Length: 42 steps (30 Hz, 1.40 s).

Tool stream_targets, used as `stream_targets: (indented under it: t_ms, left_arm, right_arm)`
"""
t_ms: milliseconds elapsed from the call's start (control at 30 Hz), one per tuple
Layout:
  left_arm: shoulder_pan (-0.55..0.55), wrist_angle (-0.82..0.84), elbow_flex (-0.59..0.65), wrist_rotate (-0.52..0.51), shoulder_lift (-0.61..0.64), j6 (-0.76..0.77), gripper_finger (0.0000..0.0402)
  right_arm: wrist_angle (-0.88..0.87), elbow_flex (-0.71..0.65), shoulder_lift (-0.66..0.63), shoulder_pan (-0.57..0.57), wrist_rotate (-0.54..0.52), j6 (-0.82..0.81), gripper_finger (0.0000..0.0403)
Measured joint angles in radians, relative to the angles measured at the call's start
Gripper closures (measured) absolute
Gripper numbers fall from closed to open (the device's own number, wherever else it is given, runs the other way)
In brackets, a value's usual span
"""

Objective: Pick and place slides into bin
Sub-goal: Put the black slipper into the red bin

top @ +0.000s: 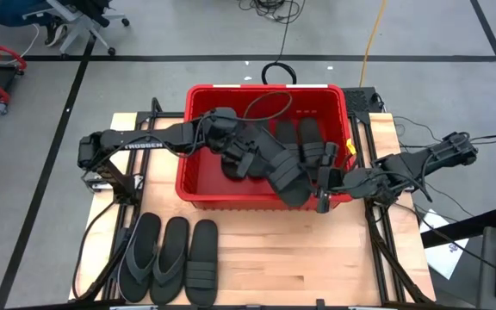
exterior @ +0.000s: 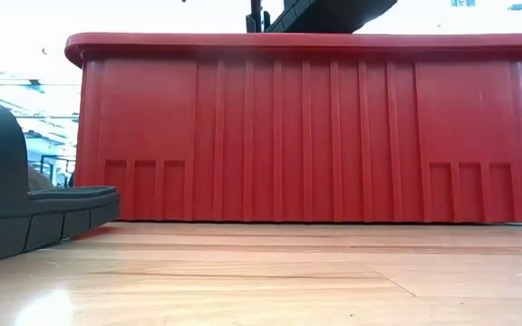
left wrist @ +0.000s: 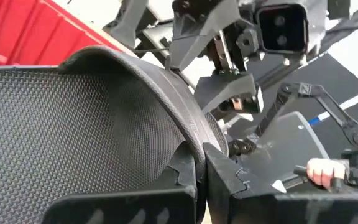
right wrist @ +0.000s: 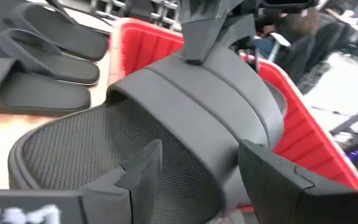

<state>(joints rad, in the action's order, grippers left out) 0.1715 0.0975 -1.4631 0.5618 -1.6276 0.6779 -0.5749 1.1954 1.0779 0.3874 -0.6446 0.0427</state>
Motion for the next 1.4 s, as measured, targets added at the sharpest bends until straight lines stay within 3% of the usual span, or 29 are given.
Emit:
stream_targets:
  t_ms: [300,500,633,767,833,1100,1400]
  left_arm:
    - [-0.003,-0.033,0.0,0.017,0.0,0.012,0.0399]
    - [-0.023,-0.03,0.0,0.018,0.003,0.007,0.0399]
    - [-0.027,-0.007,0.0,0.037,0.005,0.008,0.04]
    - [-0.029,0.012,0.001,0.051,0.005,0.009,0.0397]
    - [-0.031,0.005,0.001,0.062,0.005,0.005,0.0396]
    - [-0.009,0.007,0.001,0.015,0.011,-0.003,0.0385]
    - [0.043,0.035,0.002,0.017,0.135,-0.076,0.0308]
  right_arm:
    - [0.015,0.0,0.009,-0.018,-0.141,-0.029,0.0212]
    - [0.081,0.0,0.043,-0.064,-0.115,0.024,0.0235]
    - [0.104,0.0,0.081,-0.095,-0.029,0.025,0.0286]
    - [0.107,-0.002,0.116,-0.107,0.029,0.025,0.0379]
    - [0.121,-0.002,0.122,-0.109,0.048,0.001,0.039]
    - [0.045,-0.002,0.103,-0.118,-0.095,-0.091,0.0399]
    - [-0.131,0.002,0.072,-0.12,-0.297,-0.198,0.0401]
